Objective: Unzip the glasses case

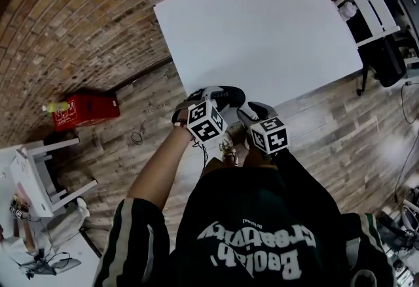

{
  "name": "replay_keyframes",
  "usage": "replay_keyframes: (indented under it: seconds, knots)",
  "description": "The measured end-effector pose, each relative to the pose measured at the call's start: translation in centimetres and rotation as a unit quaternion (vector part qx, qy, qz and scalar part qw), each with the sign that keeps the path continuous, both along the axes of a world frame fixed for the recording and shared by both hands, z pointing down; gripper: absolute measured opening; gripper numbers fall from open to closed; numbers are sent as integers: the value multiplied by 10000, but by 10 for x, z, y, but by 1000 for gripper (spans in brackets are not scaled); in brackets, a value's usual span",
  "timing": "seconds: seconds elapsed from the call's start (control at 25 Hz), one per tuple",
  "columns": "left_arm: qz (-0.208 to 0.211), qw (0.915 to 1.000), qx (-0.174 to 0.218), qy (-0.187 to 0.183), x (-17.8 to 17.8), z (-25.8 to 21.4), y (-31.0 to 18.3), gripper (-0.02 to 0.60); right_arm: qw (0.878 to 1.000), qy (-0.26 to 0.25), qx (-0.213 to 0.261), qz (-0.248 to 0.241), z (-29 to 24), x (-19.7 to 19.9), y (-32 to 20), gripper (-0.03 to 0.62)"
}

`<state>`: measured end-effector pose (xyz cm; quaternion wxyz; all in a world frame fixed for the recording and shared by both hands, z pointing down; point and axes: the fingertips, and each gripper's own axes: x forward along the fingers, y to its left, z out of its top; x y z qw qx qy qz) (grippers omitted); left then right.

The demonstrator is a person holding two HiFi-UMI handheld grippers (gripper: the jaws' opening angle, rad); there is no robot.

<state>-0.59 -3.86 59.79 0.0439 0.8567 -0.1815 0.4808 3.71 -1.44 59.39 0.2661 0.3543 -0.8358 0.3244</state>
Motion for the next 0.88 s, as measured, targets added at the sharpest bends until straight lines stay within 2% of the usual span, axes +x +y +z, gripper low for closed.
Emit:
replay_keyframes:
  seconds: [0.16,0.28,0.52,0.56,0.6,0.72,0.88]
  knots:
    - [-20,10000,65,25,-1,0,1,150,9991,212,-364,108,21,-8,6,193]
    - [-18,9999,117,46,-1,0,1,150,9985,277,-395,250,25,-6,2,143]
    - [17,9999,106,52,-2,1,3,150,9969,407,-489,471,27,4,8,136]
    - [16,9999,100,60,-1,0,2,149,9956,524,-530,566,29,9,8,114]
    - [16,9999,97,65,-1,0,2,149,9941,643,-577,657,32,15,8,16]
    - [12,9999,94,74,-2,-1,1,150,9937,533,-690,709,34,15,10,29]
    - [1,9999,102,90,-1,-1,2,149,9972,399,-545,309,30,-1,13,128]
